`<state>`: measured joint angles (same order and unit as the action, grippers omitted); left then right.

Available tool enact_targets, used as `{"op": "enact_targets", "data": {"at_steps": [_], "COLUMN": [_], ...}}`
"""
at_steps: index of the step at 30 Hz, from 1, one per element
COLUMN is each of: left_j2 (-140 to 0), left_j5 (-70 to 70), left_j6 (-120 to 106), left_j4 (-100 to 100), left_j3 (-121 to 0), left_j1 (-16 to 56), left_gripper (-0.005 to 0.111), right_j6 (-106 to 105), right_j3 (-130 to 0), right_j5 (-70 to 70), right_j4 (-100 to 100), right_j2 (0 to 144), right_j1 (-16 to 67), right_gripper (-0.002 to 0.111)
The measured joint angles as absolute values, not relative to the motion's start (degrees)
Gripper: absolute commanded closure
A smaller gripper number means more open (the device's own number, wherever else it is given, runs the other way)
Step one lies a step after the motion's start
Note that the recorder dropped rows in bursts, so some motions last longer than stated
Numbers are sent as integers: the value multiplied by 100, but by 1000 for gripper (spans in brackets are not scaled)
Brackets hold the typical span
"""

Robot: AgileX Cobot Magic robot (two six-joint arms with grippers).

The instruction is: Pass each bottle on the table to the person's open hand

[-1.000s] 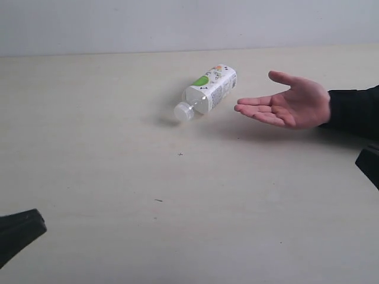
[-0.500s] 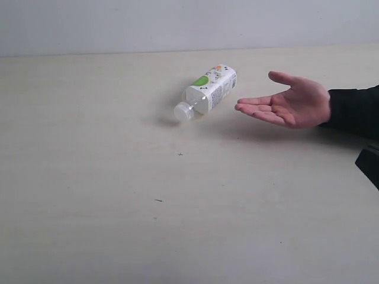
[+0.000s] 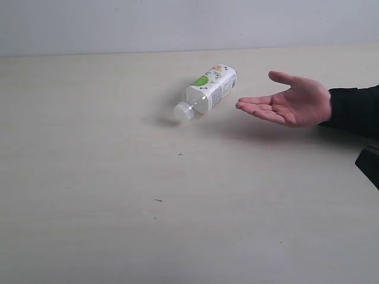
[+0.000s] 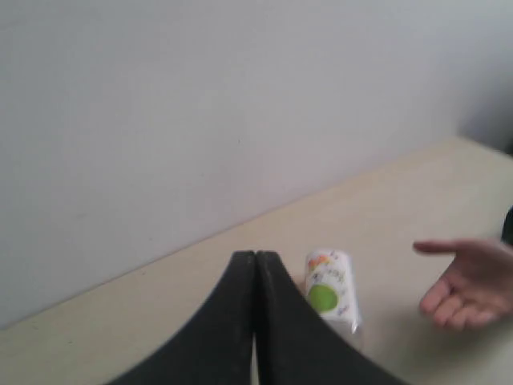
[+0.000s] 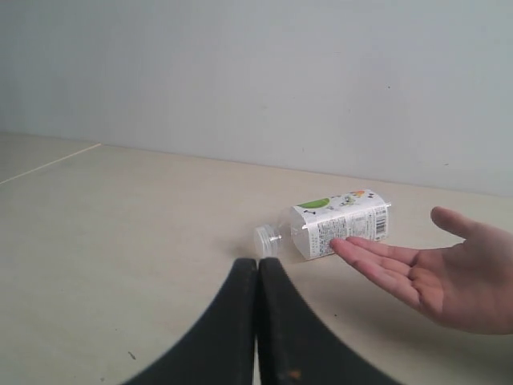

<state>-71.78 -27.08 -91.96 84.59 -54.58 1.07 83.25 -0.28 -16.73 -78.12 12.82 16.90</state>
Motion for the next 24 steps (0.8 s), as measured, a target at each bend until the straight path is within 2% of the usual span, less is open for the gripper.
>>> {"op": "enact_targets", "data": {"at_steps": [4,7,9,12,16,24], "left_j2": [-7837,-8362,-8906,-9731,-10642,-12198], "left_j5": [-3269,-3609,-4477,-5666,-5661,-5989], "left_j6": [-8475,-4564,-2971,-2176,-1481,-1336], "left_j4": [4850,1711,692,406,394,565], "left_j3": [-6171,-6953,-7591,-8533,-9657,-11354], "left_j1": [107,107,107,395,1299,2155], "left_gripper": [107,107,107,107,107,107], "right_j6": [8325,8325,8325,8325,8325,8325], "right_j3": [-28,-28,-28,-28,-28,-28], "right_j5": [-1673,-1673,-1673,-1673,-1673,-1673], "right_j4": [-7812,-7812,-7812,-7812,-7812,-7812], "right_j2": [1282,1282,1282,1282,1282,1282], "right_j1": [1690,1690,1690,1690,1690,1690], "right_gripper": [108,108,108,108,108,108]}}
